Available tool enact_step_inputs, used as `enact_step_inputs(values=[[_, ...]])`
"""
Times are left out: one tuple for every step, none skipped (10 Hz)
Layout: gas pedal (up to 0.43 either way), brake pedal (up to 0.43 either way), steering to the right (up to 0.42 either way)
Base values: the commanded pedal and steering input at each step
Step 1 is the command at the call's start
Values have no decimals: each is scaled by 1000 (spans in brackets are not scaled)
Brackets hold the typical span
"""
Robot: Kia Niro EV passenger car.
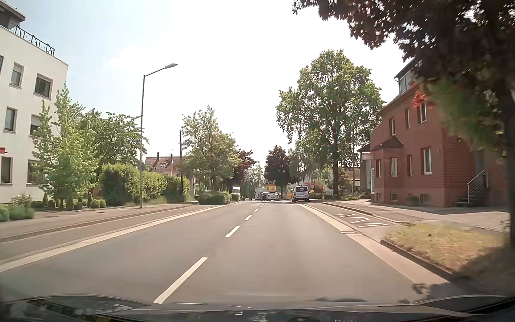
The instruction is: Follow the waypoints while adhering to traffic rules and regulations
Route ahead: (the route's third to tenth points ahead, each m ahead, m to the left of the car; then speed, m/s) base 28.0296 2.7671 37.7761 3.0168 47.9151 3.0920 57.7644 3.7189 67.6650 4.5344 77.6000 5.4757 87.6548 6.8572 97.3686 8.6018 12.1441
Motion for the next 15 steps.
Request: enact_step_inputs(values=[[150,0,2],[150,0,2],[150,0,2],[150,0,2],[138,0,2],[138,0,2],[130,0,1],[130,0,1],[130,0,1],[130,0,1],[130,0,0],[118,0,-1],[98,0,-1],[98,0,-1],[87,0,-1]])
